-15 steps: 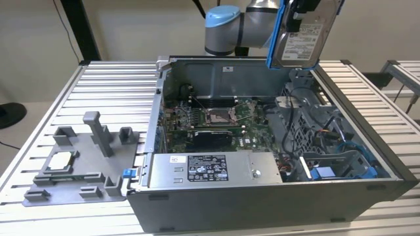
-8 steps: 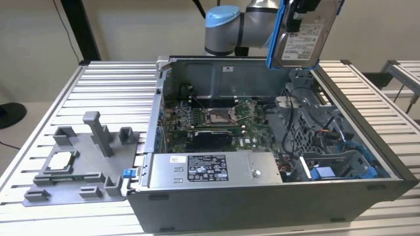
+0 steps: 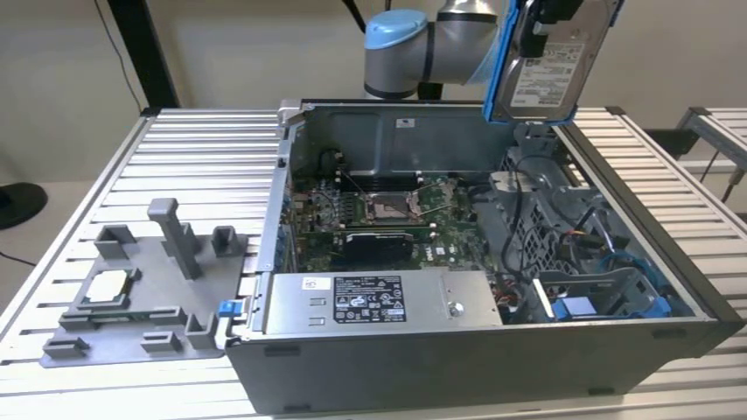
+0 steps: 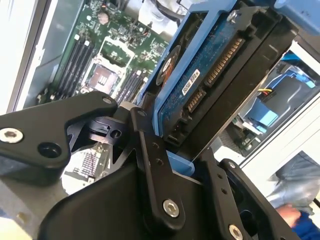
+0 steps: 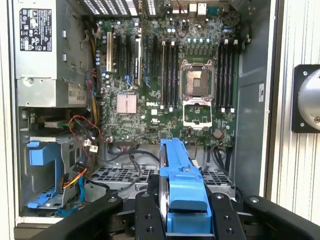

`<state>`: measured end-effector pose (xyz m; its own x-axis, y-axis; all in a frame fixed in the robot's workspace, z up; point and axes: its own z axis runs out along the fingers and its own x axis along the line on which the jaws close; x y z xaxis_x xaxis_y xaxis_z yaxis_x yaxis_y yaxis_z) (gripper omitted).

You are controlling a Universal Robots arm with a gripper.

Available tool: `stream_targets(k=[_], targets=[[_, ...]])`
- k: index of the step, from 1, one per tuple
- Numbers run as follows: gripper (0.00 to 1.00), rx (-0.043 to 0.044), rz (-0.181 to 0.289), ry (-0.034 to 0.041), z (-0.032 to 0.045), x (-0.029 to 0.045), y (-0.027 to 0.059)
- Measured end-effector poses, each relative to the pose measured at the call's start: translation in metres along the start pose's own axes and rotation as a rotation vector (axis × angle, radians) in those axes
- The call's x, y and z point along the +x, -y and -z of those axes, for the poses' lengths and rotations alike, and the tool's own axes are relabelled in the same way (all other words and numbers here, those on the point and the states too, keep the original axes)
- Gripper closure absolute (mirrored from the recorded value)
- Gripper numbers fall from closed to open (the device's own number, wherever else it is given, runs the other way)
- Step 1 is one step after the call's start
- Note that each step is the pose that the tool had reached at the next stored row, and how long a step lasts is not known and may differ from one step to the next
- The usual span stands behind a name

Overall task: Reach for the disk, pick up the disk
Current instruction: 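Pick up the disk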

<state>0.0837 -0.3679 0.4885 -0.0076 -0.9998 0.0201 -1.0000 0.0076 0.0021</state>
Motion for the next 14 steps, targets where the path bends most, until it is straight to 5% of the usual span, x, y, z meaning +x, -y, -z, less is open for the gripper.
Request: stream_targets(k=[14], targets=[[1.00, 0.0000, 0.000, -0.0001, 0.0000, 0.0022, 0.0003]])
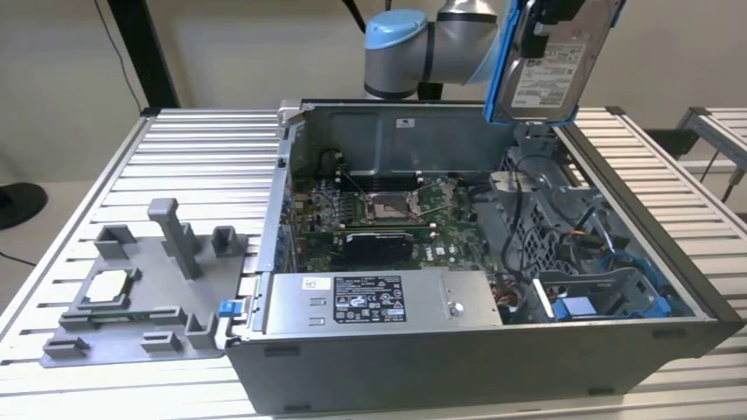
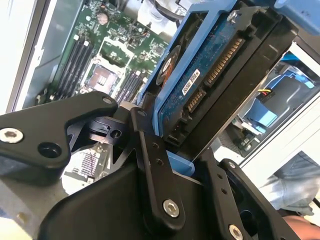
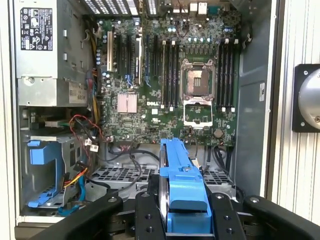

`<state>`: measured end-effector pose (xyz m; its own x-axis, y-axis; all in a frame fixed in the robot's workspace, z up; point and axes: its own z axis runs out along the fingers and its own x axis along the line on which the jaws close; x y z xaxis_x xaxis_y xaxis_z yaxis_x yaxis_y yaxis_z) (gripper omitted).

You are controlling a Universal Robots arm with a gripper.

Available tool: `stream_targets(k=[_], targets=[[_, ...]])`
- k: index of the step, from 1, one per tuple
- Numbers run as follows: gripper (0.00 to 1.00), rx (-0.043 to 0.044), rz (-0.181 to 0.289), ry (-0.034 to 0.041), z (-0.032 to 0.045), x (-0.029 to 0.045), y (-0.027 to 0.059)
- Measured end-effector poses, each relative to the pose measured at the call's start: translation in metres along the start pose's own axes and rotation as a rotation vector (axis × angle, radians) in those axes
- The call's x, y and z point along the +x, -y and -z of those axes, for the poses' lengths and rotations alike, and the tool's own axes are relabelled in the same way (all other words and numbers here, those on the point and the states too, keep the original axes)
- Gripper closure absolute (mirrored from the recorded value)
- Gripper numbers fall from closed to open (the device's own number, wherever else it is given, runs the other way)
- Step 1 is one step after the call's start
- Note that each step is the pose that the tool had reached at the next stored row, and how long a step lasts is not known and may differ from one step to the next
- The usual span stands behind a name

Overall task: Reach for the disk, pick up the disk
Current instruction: 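Pick up the disk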

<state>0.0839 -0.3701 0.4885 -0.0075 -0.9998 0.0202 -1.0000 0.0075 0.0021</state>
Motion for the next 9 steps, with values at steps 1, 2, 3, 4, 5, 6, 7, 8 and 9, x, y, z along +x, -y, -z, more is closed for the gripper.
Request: stream_targets(k=[1, 2, 3, 4, 5, 6, 7, 8, 9], targets=[[1.00, 0.0000, 0.000, -0.0001, 0.0000, 0.0009, 0.0000], [1.00, 0.0000, 0.000, -0.0001, 0.0000, 0.0023, 0.0001], [1.00, 0.0000, 0.000, 0.0000, -0.0001, 0.0036, 0.0002], [1.00, -0.0002, 0.000, 0.0000, -0.0001, 0.0050, 0.0003], [1.00, -0.0004, 0.000, -0.0001, -0.0001, 0.0064, 0.0005], [1.00, -0.0008, 0.000, -0.0001, -0.0001, 0.0079, 0.0008], [1.00, -0.0011, 0.000, 0.0000, -0.0002, 0.0093, 0.0011], [1.00, -0.0013, 0.000, -0.0001, -0.0002, 0.0104, 0.0013], [1.00, -0.0017, 0.000, 0.0000, -0.0002, 0.0115, 0.0017]])
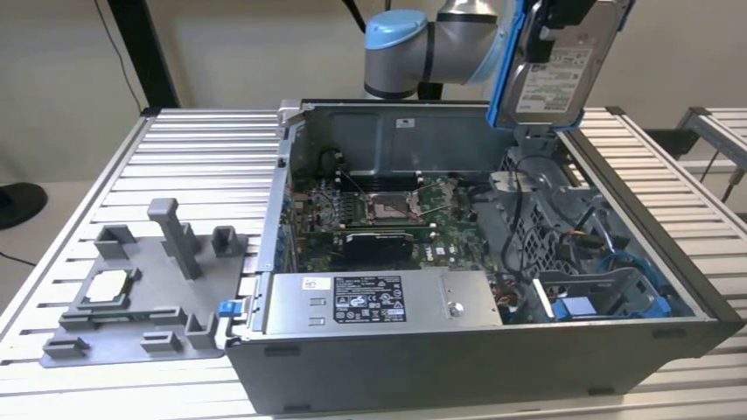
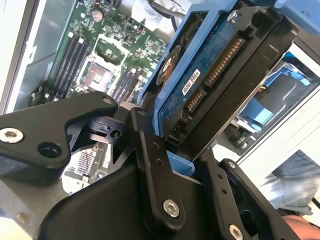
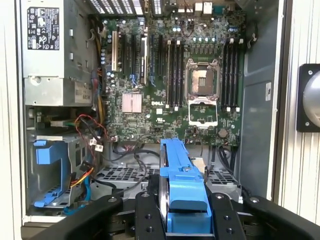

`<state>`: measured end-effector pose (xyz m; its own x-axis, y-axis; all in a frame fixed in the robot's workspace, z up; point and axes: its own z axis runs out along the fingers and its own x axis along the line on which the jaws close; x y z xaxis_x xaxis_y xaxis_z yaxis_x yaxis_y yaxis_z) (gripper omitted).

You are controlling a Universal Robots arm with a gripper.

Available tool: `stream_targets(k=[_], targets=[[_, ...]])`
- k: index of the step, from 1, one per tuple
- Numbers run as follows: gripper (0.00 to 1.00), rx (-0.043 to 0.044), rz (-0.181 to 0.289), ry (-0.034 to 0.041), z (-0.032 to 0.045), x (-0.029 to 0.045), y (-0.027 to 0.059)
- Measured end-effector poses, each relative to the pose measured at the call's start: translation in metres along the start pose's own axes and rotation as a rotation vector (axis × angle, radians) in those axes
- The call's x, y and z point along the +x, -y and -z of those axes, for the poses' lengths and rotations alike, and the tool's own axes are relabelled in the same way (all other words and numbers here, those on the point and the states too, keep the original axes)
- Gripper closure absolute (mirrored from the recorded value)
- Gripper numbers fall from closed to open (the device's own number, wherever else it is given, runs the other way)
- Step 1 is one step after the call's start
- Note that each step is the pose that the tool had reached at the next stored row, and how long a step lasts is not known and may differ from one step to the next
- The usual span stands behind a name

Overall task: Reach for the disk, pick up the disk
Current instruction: 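Pick up the disk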

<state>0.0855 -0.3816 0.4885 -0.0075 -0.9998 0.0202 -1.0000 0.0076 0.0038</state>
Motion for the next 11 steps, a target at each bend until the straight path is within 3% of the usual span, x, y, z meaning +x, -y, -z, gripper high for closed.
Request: stream_targets(k=[11], targets=[[1.00, -0.0039, 0.000, -0.0001, -0.0002, 0.0106, 0.0037]])
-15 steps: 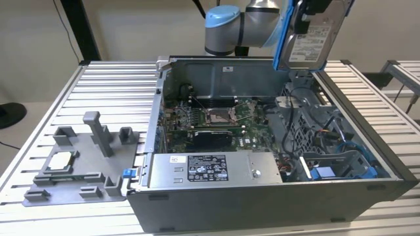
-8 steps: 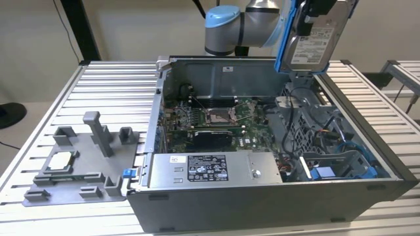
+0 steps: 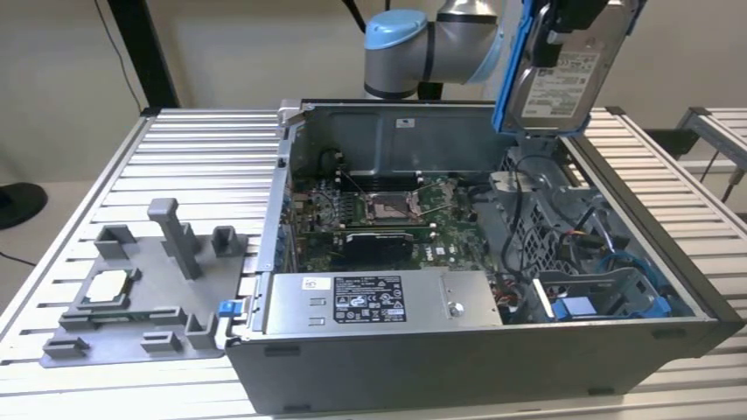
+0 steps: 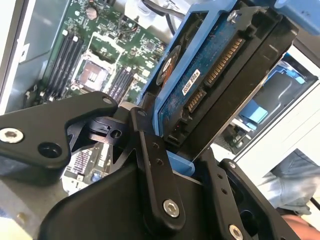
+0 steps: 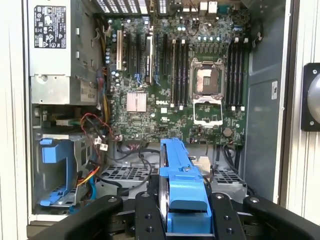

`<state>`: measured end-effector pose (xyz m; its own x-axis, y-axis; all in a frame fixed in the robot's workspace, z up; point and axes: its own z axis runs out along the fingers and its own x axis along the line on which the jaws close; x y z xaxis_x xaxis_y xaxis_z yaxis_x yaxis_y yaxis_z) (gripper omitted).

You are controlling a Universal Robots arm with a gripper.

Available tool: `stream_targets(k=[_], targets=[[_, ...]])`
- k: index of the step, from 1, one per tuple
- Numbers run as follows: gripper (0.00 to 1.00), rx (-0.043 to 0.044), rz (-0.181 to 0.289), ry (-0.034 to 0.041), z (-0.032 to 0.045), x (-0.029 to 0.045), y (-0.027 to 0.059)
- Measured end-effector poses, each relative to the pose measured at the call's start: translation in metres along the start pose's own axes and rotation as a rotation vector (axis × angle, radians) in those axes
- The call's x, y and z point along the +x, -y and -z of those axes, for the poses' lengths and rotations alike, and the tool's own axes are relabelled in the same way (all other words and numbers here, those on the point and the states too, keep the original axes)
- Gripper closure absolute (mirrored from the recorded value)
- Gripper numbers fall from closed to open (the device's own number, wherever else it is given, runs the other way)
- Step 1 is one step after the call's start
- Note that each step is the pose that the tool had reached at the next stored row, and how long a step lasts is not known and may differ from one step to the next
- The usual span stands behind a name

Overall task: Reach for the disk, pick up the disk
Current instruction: 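Pick up the disk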

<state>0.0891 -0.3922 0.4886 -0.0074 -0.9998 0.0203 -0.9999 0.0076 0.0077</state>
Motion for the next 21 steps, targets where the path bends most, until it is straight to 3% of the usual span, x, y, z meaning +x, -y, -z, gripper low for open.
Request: stream_targets(k=[21], targets=[[1.00, -0.0065, 0.000, 0.0000, -0.0004, 0.0201, 0.0031]])
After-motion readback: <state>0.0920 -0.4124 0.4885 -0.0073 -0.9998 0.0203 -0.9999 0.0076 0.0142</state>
